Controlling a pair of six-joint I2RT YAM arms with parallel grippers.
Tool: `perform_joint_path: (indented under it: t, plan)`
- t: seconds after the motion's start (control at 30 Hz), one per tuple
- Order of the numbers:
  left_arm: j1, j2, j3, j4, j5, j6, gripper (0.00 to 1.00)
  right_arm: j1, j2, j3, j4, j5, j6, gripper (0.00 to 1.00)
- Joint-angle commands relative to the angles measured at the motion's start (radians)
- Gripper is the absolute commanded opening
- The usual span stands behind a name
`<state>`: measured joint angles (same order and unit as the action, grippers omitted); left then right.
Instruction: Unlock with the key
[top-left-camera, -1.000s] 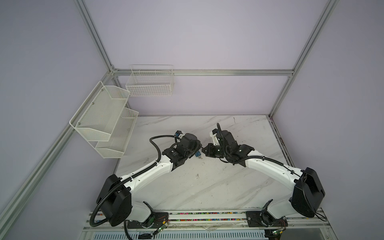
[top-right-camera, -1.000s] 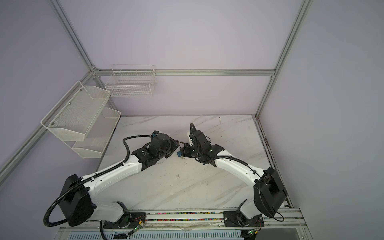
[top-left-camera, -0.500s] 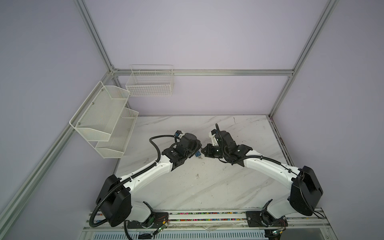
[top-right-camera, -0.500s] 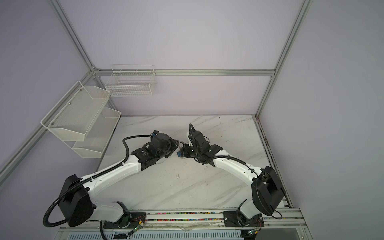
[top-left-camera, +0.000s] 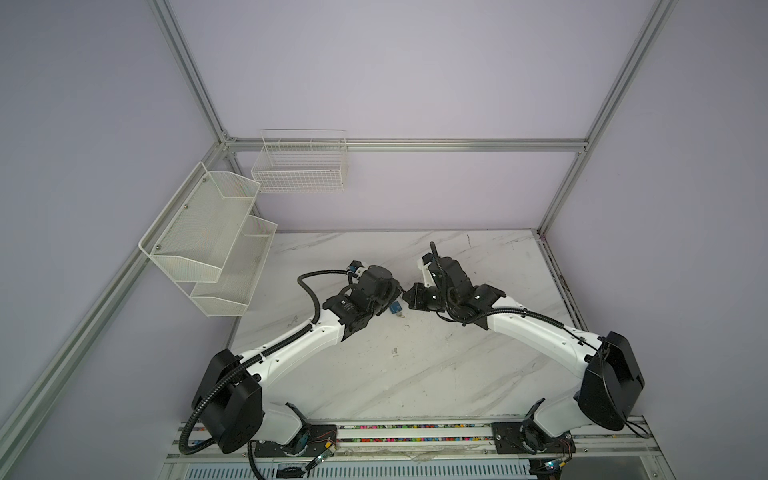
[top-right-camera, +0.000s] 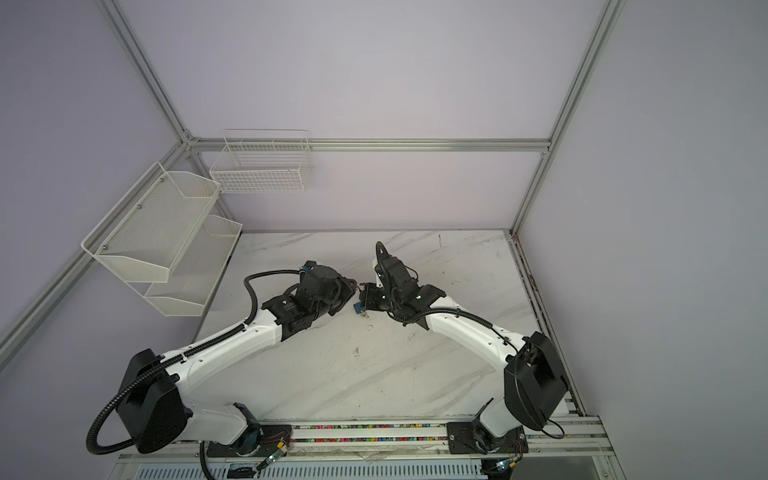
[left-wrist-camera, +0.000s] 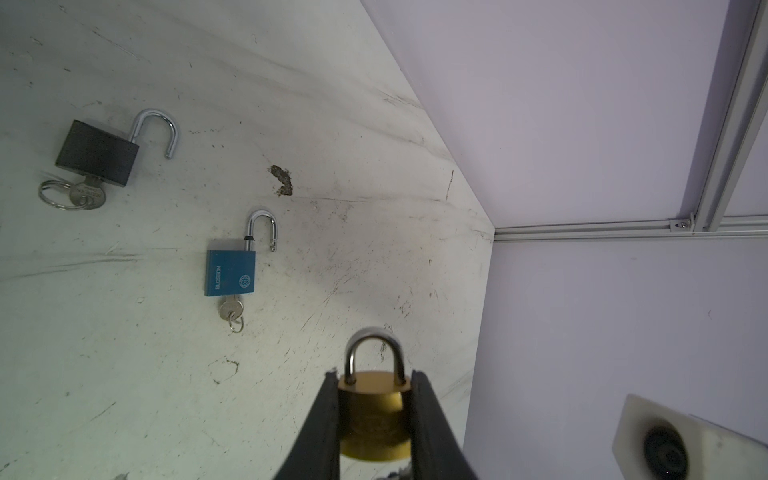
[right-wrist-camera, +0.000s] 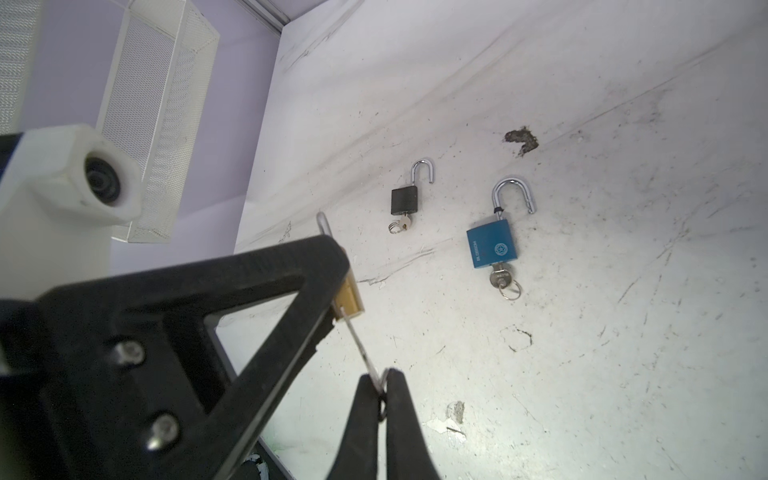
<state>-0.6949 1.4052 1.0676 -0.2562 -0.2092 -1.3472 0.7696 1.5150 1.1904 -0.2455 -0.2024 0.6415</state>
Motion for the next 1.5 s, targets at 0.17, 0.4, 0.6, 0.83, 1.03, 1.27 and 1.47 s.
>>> perform_joint_path:
  t: [0.17,0.4,0.6,0.83,1.03,1.27,1.47]
  plan:
    - [0.011,-0.021,0.039,0.035,0.008,-0.027,0.03,0.017,-0.009,-0.02,-0.019,0.014,-0.016,0.0]
    - [0.021,-0.045,0.035,0.022,-0.015,-0.029,0.02,0.032,-0.012,-0.037,-0.017,0.014,-0.011,0.0]
    - [0.025,-0.049,0.038,0.021,-0.014,-0.032,0.02,0.045,0.006,-0.02,-0.006,0.009,-0.011,0.0]
    - [0.025,-0.043,0.039,0.016,0.007,-0.034,0.01,0.045,0.026,0.028,-0.026,0.048,-0.014,0.0]
    - [0.025,-0.043,0.037,0.016,0.024,-0.041,0.02,0.045,0.036,0.031,-0.03,0.055,-0.01,0.0]
    - [0.024,-0.037,0.04,0.018,0.033,-0.046,0.01,0.045,0.048,0.053,-0.037,0.065,-0.024,0.0]
    - [0.025,-0.026,0.058,-0.013,0.044,-0.038,0.01,0.044,0.047,0.079,-0.07,0.122,-0.027,0.0]
